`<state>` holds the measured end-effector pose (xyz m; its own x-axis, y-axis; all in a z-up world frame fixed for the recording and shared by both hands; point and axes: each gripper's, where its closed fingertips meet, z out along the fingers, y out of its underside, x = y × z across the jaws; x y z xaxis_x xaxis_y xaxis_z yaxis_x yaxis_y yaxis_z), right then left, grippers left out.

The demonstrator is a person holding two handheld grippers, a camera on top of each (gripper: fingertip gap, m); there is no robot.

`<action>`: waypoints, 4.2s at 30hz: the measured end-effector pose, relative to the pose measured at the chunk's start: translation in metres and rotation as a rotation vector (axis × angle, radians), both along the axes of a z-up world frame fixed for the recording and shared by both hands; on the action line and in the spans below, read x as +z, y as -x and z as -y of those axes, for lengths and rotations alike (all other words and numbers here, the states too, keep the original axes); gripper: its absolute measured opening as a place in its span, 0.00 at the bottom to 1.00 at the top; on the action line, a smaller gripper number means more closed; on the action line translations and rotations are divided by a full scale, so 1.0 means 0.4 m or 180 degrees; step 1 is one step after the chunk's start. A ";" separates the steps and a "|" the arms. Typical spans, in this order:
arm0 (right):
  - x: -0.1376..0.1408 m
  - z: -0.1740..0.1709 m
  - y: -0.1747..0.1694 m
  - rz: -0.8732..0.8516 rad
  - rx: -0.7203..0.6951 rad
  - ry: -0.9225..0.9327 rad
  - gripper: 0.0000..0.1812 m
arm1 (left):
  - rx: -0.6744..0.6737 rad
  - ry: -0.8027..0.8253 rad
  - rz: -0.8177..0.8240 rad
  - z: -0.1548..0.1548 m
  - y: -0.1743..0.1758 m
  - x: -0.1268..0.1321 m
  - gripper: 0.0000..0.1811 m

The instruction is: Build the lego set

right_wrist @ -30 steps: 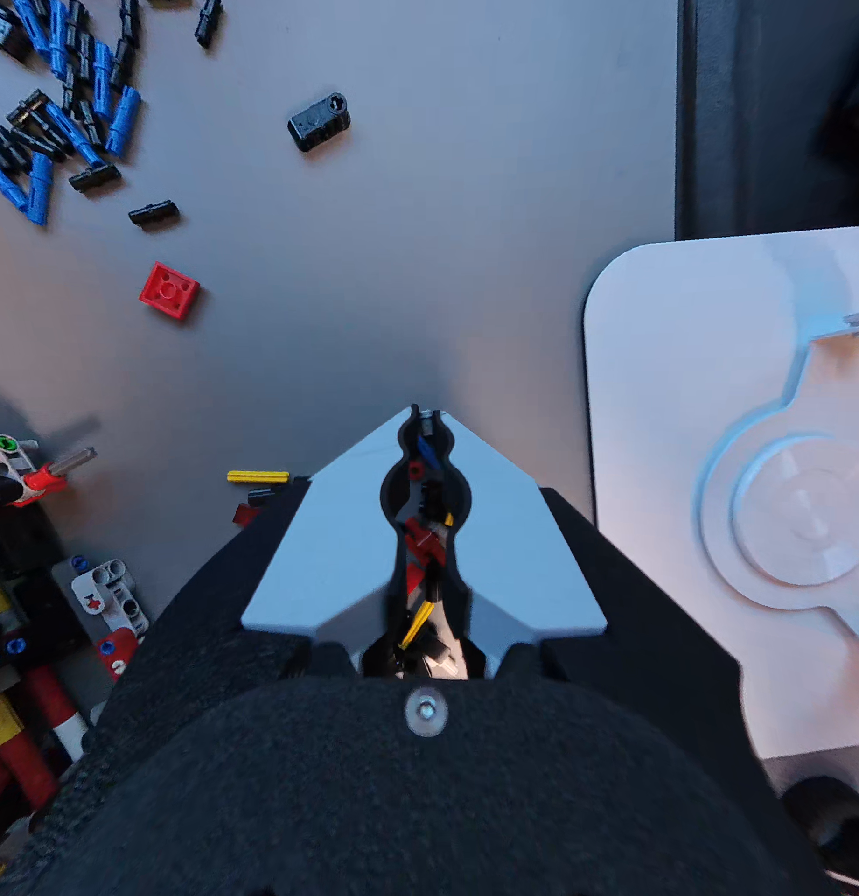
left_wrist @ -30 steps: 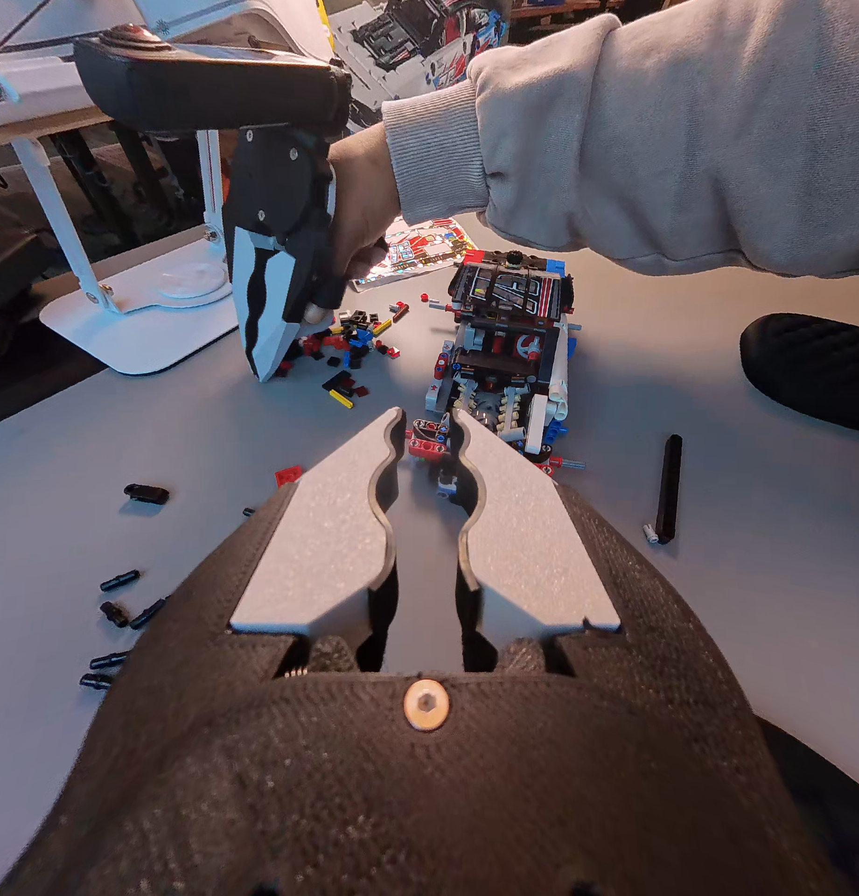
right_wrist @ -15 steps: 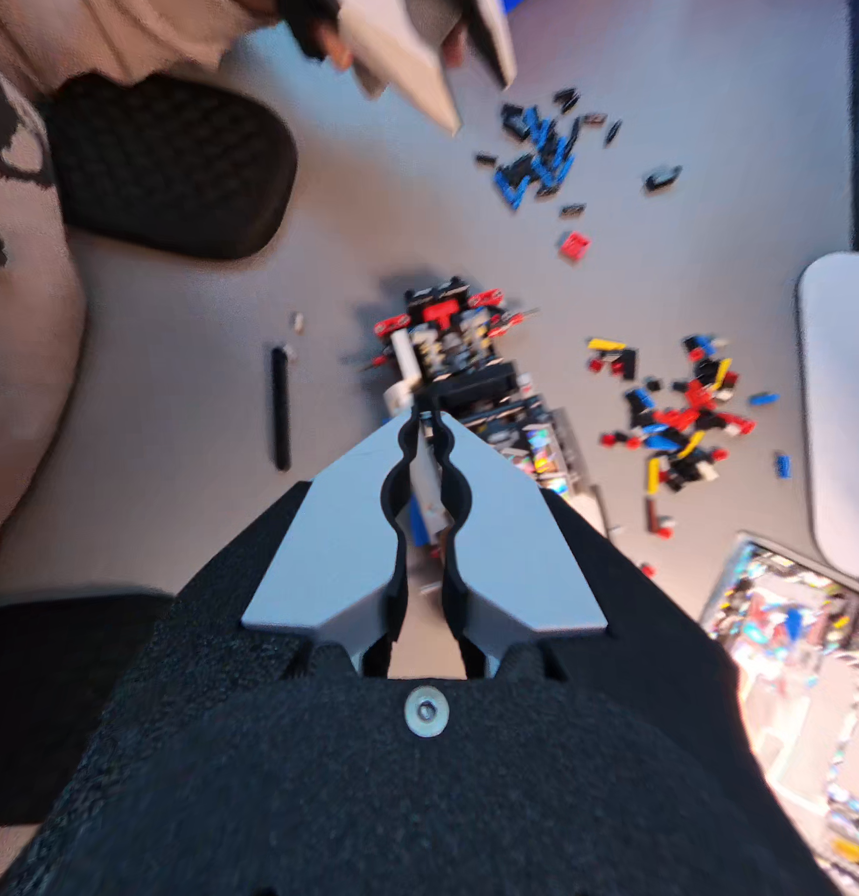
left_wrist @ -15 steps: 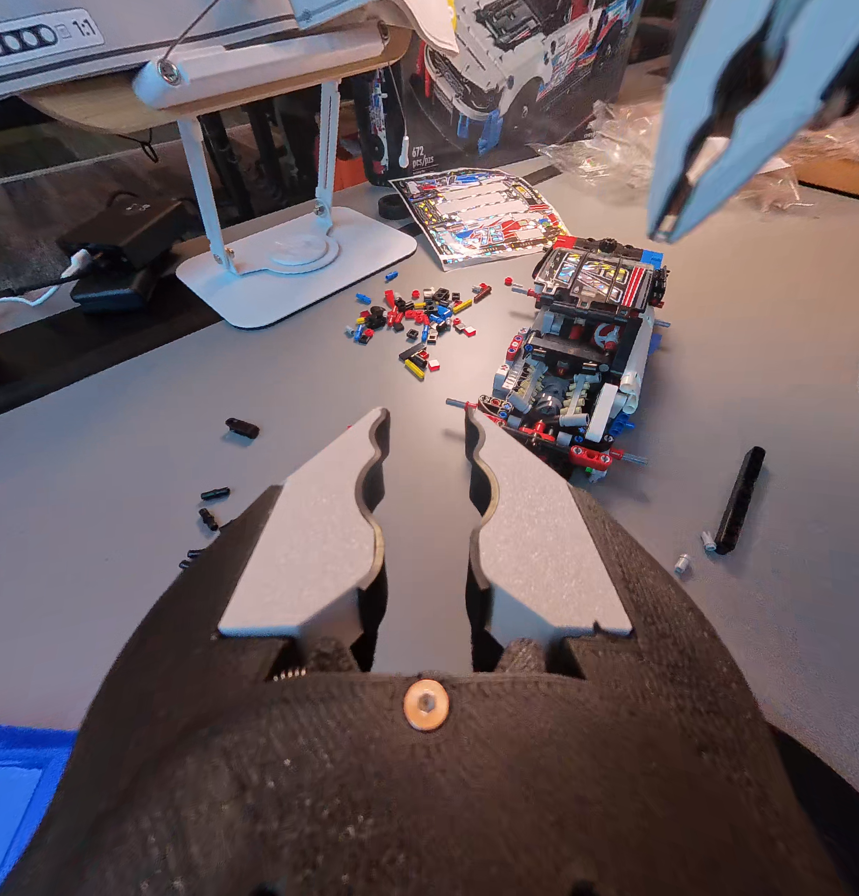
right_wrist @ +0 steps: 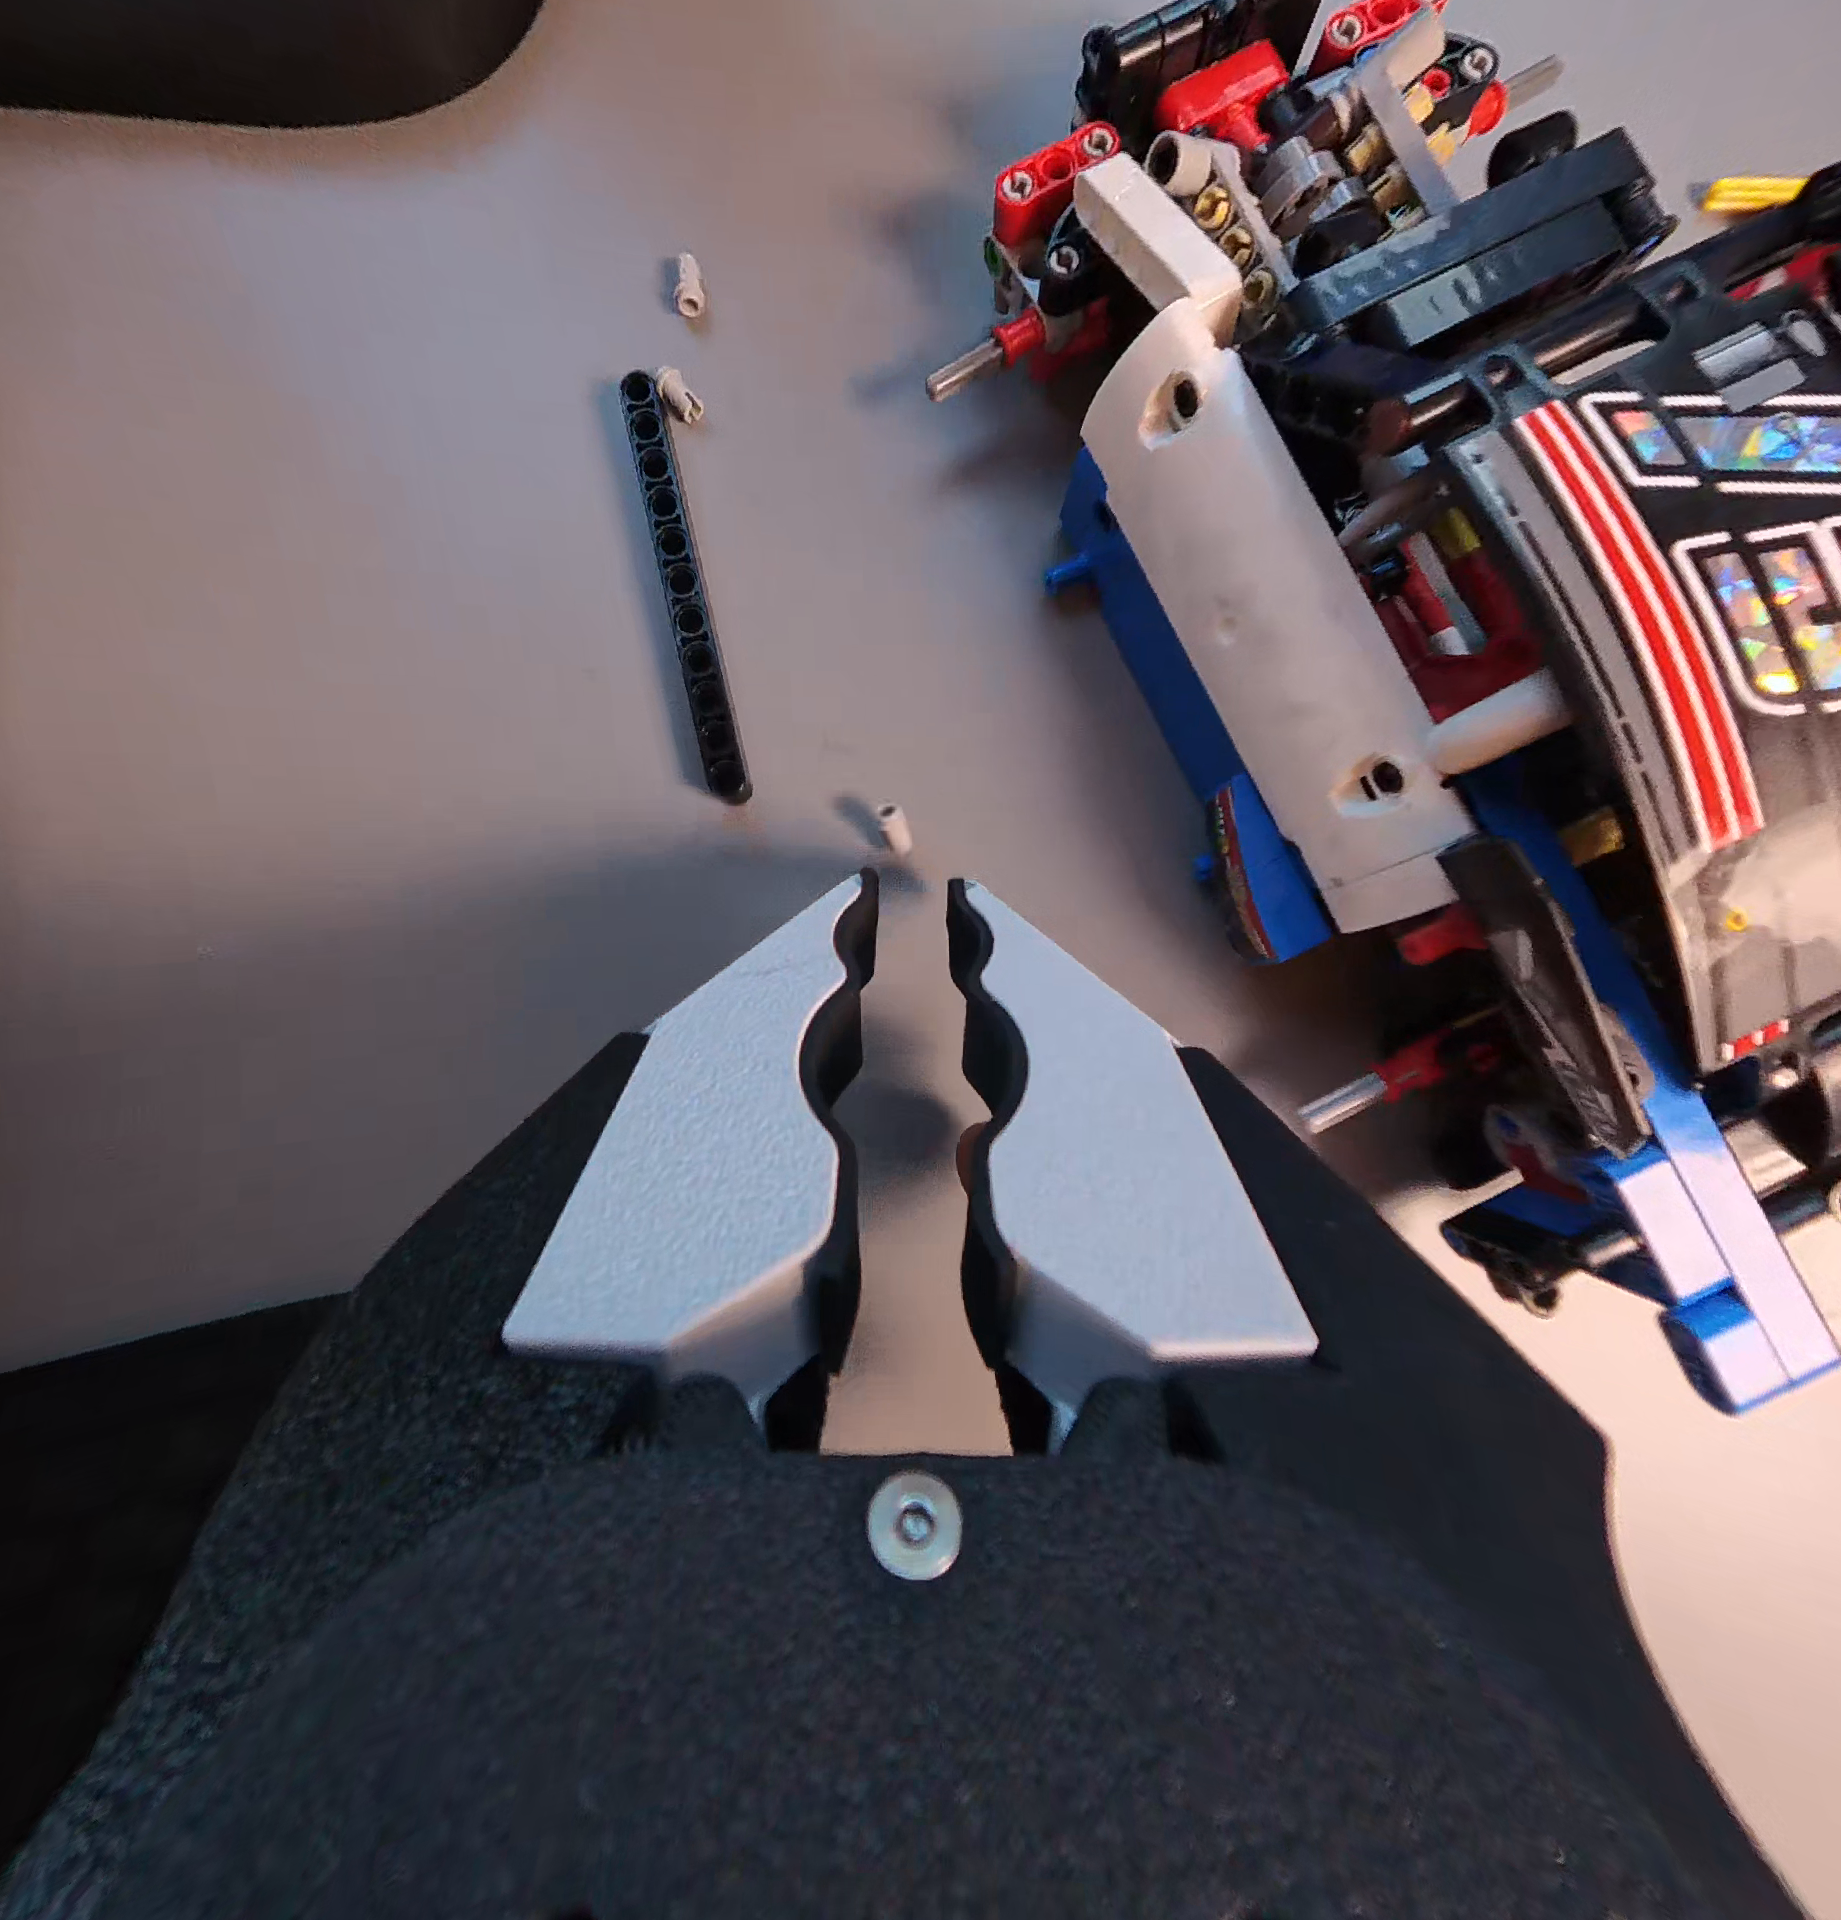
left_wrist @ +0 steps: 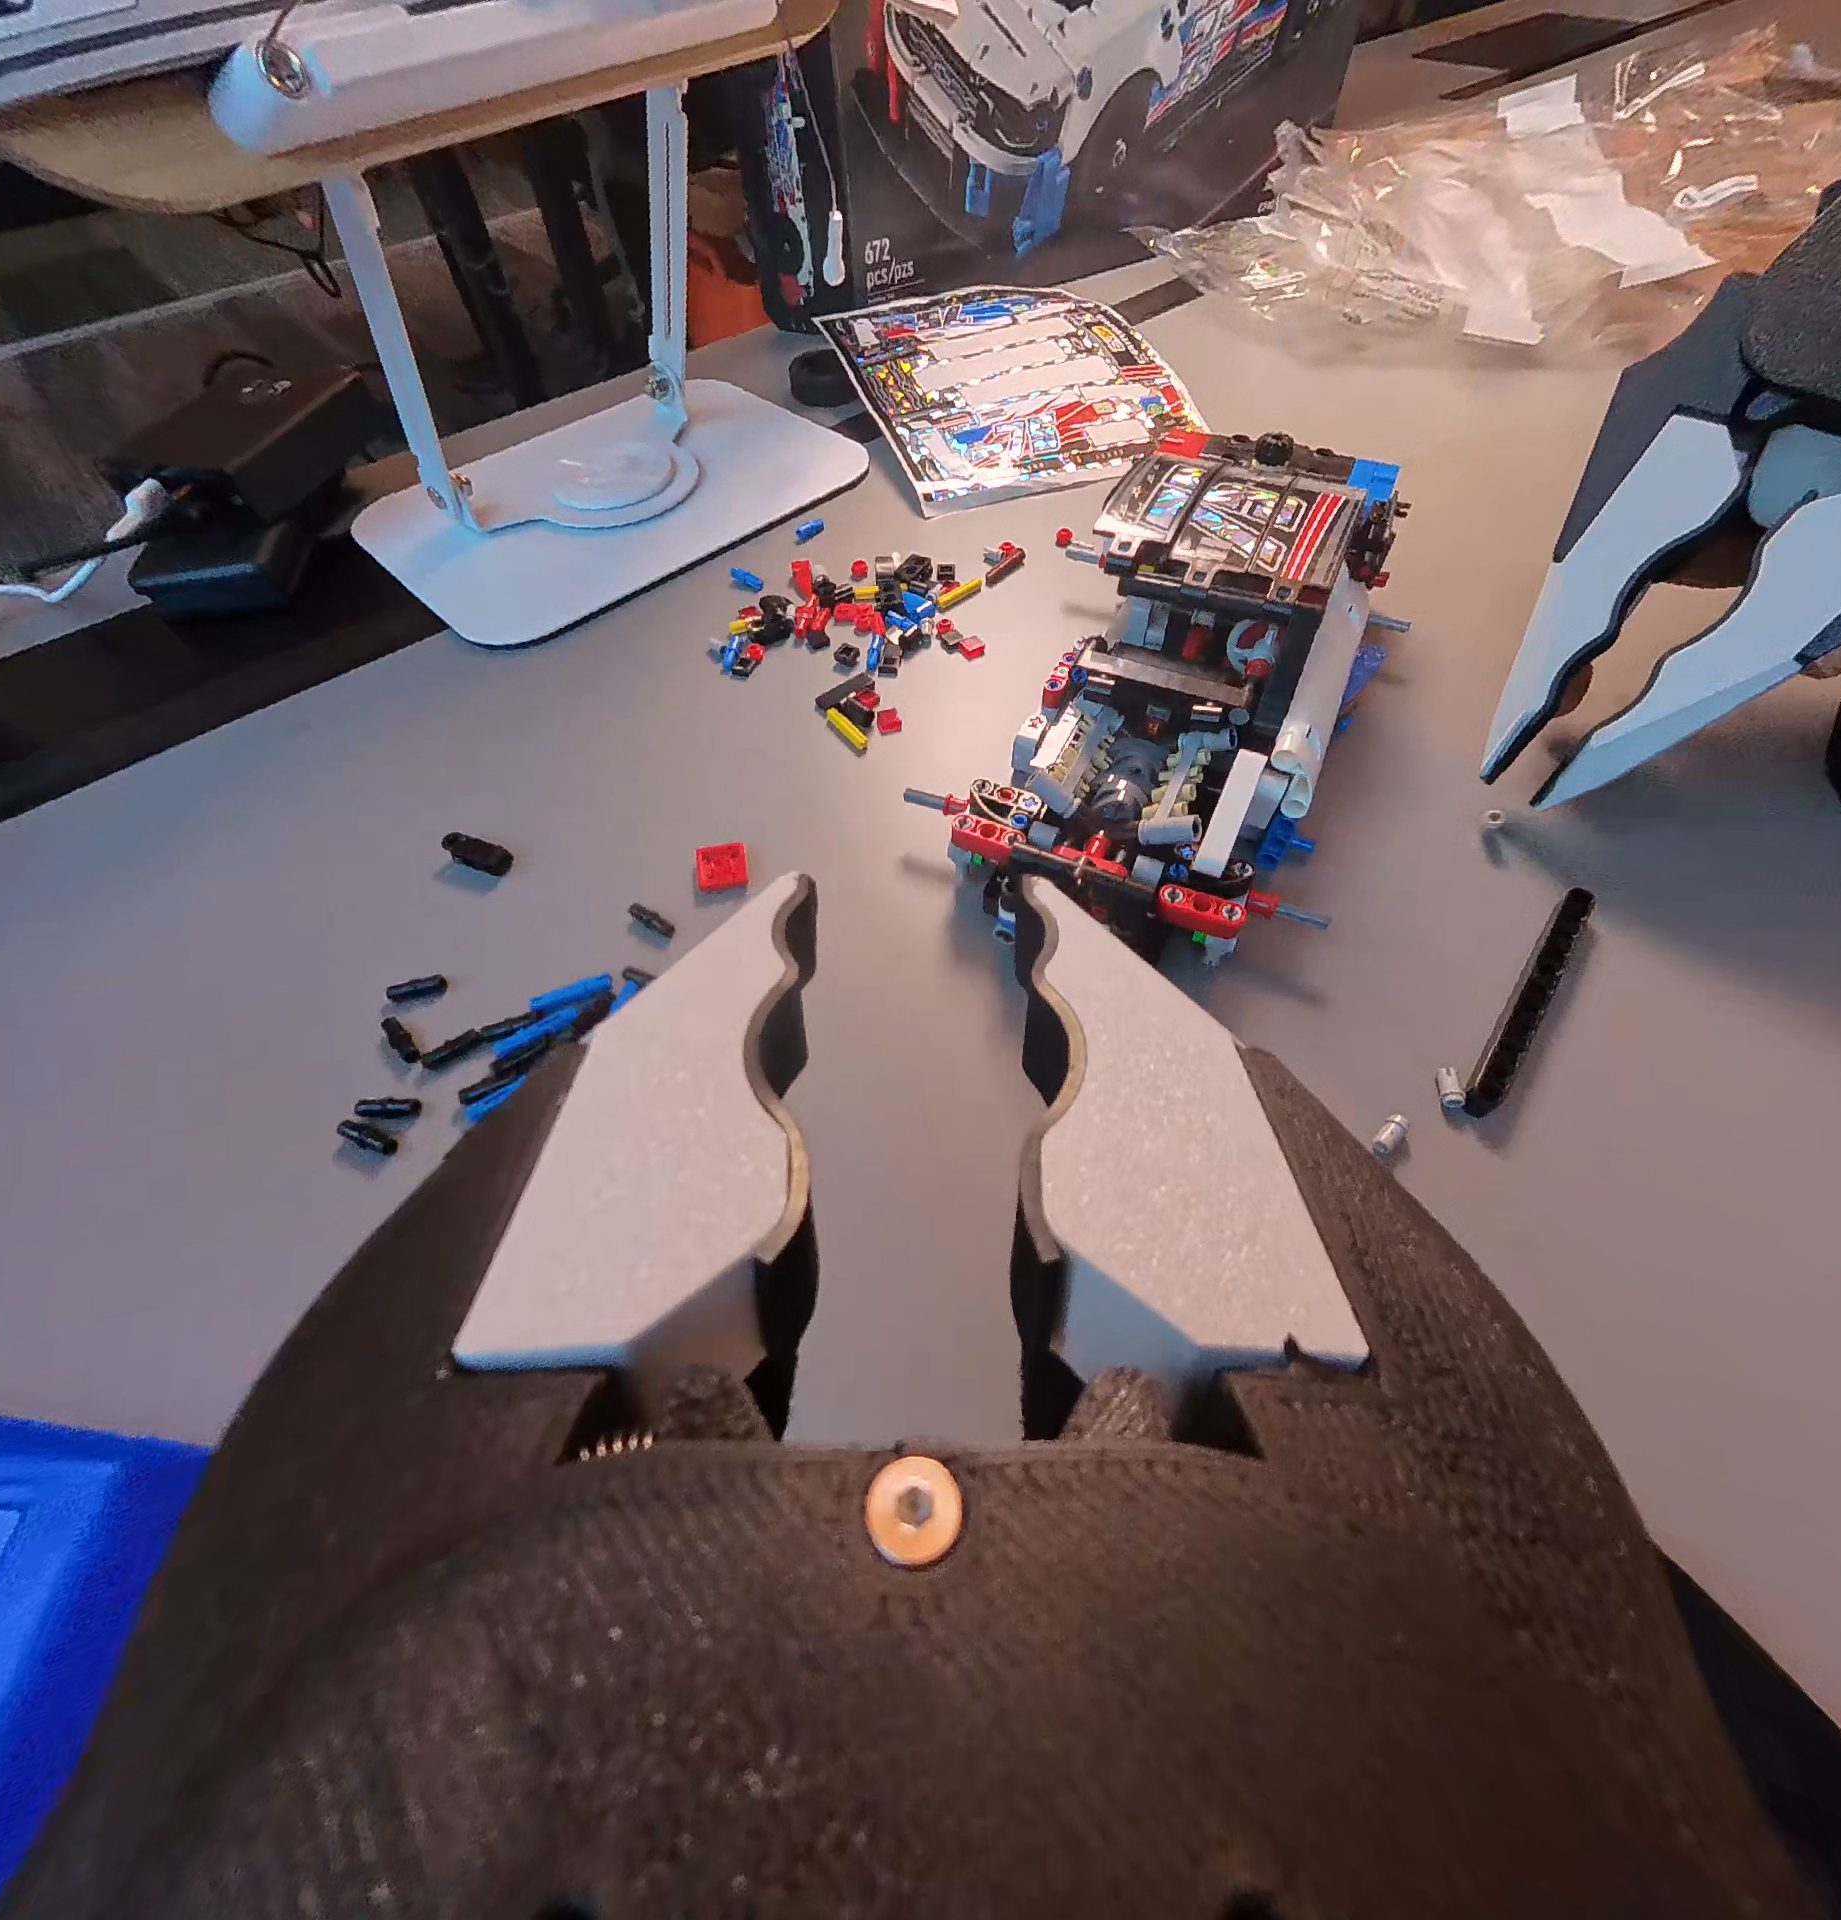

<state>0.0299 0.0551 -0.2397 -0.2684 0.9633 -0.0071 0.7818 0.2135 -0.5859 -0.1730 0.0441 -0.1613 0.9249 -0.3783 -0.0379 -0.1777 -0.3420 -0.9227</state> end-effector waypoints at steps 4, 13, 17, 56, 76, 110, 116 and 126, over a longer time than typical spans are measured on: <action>0.109 -0.013 0.048 -0.0330 0.0062 0.0026 0.10 | 0.0190 0.0054 -0.0057 0.025 0.019 -0.026 0.25; 0.231 -0.368 0.387 -0.0419 -0.0334 -0.0483 0.19 | 0.0523 -0.0175 0.0077 0.043 0.048 -0.009 0.42; 0.094 -0.484 0.497 -0.0031 -0.0408 -0.0354 0.16 | 0.0574 -0.0190 0.0137 0.049 0.058 -0.011 0.43; 0.172 0.040 0.083 -0.0255 0.0557 0.0154 0.04 | -0.0047 -0.0012 -0.0029 0.070 -0.029 -0.055 0.33; -0.011 0.012 -0.014 -0.0297 -0.0157 -0.0052 0.08 | -0.1720 0.0926 -0.1018 0.156 -0.270 -0.198 0.14; -0.020 0.135 0.078 0.0447 0.0834 -0.0408 0.10 | -0.2637 0.0031 0.0456 0.082 -0.297 -0.049 0.02; -0.026 0.111 0.060 0.0904 0.1588 -0.0535 0.03 | -0.2471 -0.0091 0.0850 0.078 -0.260 -0.024 0.02; -0.022 0.138 0.069 0.1006 0.1539 0.0280 0.03 | -0.2524 0.0001 0.0619 0.088 -0.277 -0.051 0.02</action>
